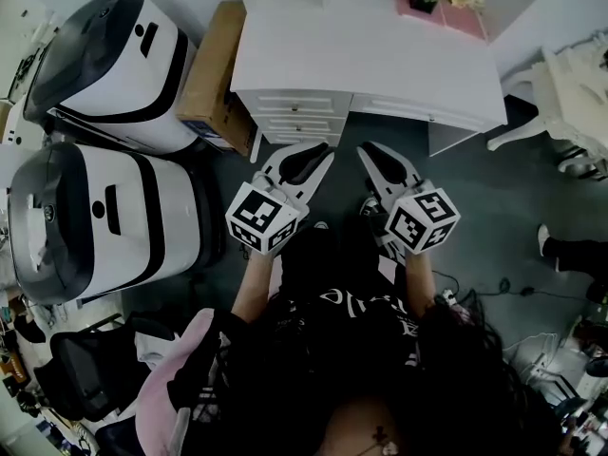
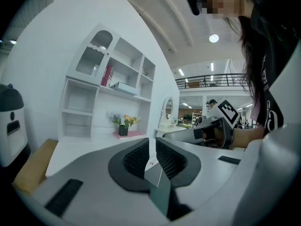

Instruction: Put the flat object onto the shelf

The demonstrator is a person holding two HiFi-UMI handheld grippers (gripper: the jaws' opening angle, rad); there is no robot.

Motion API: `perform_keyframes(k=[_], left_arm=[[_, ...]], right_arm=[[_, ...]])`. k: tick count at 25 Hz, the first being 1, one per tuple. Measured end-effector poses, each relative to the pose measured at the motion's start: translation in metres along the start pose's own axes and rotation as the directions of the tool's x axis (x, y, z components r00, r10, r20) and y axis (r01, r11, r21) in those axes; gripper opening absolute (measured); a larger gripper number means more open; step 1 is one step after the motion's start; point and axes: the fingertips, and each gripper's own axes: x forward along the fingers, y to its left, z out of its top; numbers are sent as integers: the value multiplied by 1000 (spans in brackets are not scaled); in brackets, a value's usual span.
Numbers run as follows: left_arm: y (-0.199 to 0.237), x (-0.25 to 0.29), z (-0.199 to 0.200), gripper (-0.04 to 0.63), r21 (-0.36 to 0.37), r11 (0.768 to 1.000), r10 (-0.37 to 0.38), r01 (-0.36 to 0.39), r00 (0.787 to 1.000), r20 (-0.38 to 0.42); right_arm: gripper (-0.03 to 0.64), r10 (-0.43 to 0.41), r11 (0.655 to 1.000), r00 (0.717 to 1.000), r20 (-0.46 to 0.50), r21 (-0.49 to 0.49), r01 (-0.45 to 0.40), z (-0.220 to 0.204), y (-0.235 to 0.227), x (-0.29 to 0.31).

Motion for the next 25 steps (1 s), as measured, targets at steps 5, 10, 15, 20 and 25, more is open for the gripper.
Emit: perform_keyframes(k=[5,10,15,20,25], left_arm=[[-11,-9,2,41,-1,1000,-16,16,1000,19],[-23,-11,0,41,-2,1000,-22,22,1000,15],[-35,-9,-1,41,-10,1000,-13,13,1000,6],[-61,2,4,41,-12,1000,-18,18,1000,4],[-89,13,7,41,-6,1000,-29,29,1000,-1]], right_arm=[[73,3,1000,1000,-4,-29,-3,-2,14,-4],[66,0,999,1000,-20,-51,-1,-7,16,-10],[64,6,998,1000,-28,-59,-8,-6,13,-23],[63,5,998,1000,-31,-58,-7,-3,5,-50],[63,12,998,1000,-24,-55,-13,-1,-2,-76]])
